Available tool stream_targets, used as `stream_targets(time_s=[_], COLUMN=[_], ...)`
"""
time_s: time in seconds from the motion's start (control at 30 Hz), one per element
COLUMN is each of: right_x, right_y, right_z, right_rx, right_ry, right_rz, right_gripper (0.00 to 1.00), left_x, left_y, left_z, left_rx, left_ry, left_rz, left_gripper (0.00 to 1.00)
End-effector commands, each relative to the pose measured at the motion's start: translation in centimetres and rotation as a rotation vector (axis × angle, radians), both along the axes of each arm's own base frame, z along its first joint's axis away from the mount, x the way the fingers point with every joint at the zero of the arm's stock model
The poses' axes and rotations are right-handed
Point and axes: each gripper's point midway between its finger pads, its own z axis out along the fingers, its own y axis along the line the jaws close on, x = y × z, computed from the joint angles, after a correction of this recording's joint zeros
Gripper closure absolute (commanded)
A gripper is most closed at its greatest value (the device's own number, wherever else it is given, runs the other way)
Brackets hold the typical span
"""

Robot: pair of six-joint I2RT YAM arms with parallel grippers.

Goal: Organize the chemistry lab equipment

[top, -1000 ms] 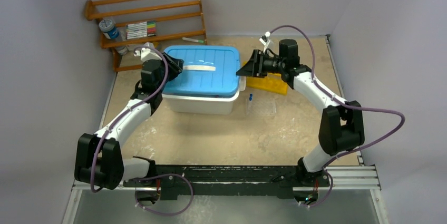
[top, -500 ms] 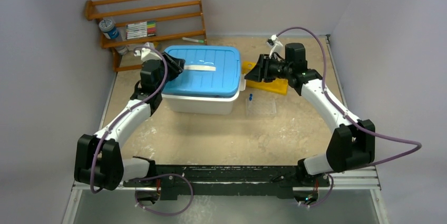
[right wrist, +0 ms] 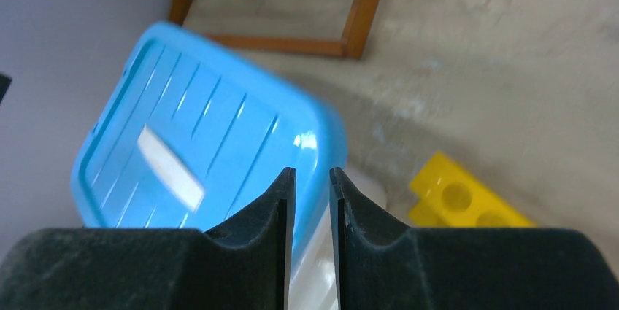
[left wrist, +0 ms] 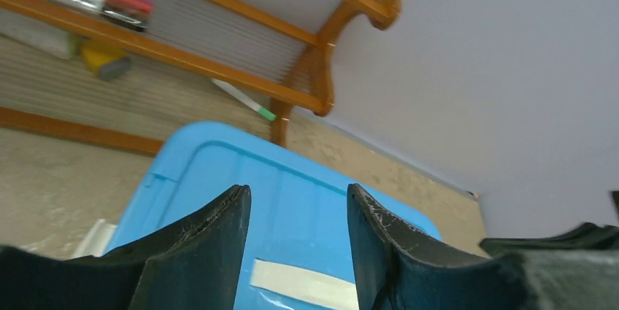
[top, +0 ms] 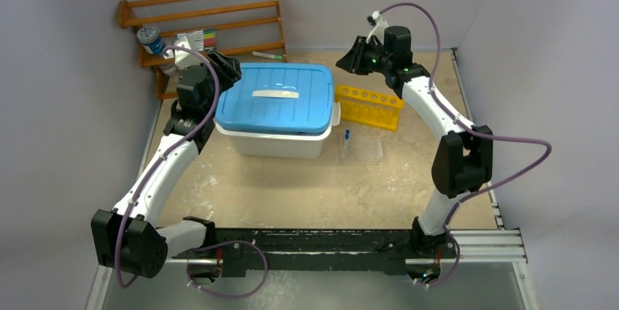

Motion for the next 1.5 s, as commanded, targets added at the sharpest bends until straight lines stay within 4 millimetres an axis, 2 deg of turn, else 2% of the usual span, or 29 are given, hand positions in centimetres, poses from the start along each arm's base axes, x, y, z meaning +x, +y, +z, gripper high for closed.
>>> stream_targets(time_s=[0.0,0.1,0.17,0.27,0.4,0.6,0.83,0.9,1.0,1.1,1.23,1.47], right_x=[4.8,6.9,8.1,9.0,9.3,9.2,8.7,8.6,8.5,8.3,7.8,6.5], right_y=[-0.3,-0.2,0.0,0.8,2.2,4.1,5.7,5.9,5.9,6.1,6.4,6.3], right_z=[3.5,3.5,2.7,2.3,1.7,0.0,-0.6,-0.7,-0.7,-0.8,-1.2,-1.6], right_rx=[-0.026,-0.038,-0.061,-0.079,-0.089,-0.092,-0.098,-0.099,-0.100,-0.098,-0.108,-0.130], right_ry=[-0.153,-0.170,-0.172,-0.181,-0.190,-0.169,-0.172,-0.171,-0.174,-0.173,-0.166,-0.157], right_rz=[-0.104,-0.129,-0.121,-0.082,-0.045,0.001,0.042,0.048,0.050,0.061,0.073,0.089], right_gripper=[0.73,0.69,0.65,0.58,0.53,0.57,0.61,0.61,0.63,0.64,0.66,0.67], left_x=[1.7,3.9,4.9,4.7,4.1,3.9,3.7,3.7,3.6,3.6,3.4,2.1], left_y=[4.5,5.6,6.0,6.9,8.5,8.6,8.5,8.1,7.7,7.7,7.2,6.6], left_z=[-3.0,-4.0,-4.1,-3.6,-3.7,-5.3,-7.9,-8.6,-9.0,-9.9,-10.8,-11.0], left_rx=[0.090,0.060,0.060,0.086,0.130,0.142,0.123,0.083,0.038,0.035,0.019,-0.002], left_ry=[0.072,0.098,0.113,0.109,0.140,0.188,0.254,0.258,0.247,0.273,0.289,0.281], left_rz=[0.236,0.248,0.245,0.276,0.327,0.314,0.316,0.283,0.245,0.232,0.211,0.178], left_gripper=[0.49,0.48,0.46,0.44,0.43,0.42,0.42,0.45,0.56,0.60,0.64,0.65])
